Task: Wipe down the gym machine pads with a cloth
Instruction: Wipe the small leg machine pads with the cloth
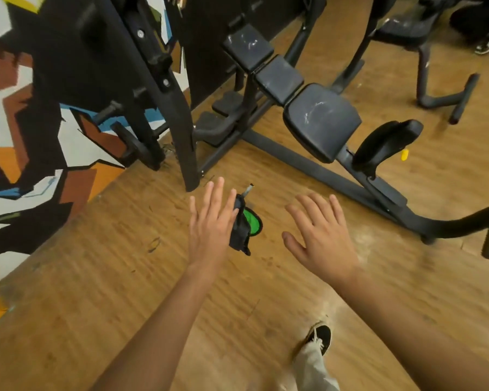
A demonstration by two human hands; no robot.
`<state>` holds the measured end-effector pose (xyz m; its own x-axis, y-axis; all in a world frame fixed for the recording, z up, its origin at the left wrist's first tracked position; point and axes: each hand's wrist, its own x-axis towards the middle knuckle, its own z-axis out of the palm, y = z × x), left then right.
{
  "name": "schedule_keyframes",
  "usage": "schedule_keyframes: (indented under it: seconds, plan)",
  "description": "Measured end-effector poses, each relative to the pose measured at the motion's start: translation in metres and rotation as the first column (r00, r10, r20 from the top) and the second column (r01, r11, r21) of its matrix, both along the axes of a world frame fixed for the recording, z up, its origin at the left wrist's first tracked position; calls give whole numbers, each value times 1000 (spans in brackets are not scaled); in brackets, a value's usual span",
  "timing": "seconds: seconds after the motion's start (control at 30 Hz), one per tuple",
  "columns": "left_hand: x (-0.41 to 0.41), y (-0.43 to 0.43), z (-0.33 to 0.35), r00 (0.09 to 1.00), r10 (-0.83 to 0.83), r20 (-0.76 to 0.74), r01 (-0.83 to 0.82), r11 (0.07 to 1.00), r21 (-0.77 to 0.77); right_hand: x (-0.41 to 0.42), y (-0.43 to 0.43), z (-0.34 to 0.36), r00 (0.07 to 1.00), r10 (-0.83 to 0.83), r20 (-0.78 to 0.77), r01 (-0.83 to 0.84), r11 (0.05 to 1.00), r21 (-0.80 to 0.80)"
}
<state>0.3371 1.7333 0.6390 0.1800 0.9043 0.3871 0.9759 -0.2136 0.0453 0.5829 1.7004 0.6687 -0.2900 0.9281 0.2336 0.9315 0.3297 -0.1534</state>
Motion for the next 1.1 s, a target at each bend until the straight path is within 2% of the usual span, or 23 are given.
schedule_keyframes:
  seconds: [0.13, 0.23, 0.43, 0.6, 0.77, 0.93, 1.1]
  plan:
    - [31, 84, 3, 999, 29, -34, -29, 999, -18, 25, 91, 5, 999, 35, 4, -35, 999, -25]
    - [47, 149, 8, 999, 48, -4, -48, 999, -14, 35, 160, 9, 998, 55, -3, -56, 997, -45]
    - [55, 291, 13, 999, 33, 32, -34, 999, 14, 31, 304, 3, 996, 80, -45, -79, 997, 11]
    - [50, 442, 13, 998, -55, 33, 55, 998, 17, 19, 443, -14, 991, -54, -126, 60, 997, 45]
    - [45, 574, 12, 991, -125, -39, 126, 992, 15, 8, 548, -34, 963, -159, -219, 169, 985, 28]
    - [41, 706, 10, 983, -151, -106, 154, 988, 18, 17, 650, -58, 945, -200, -258, 207, 978, -1]
    - [39, 832, 14, 978, -128, -166, 131, 991, 8, 29, 774, -75, 944, -182, -276, 178, 983, -42]
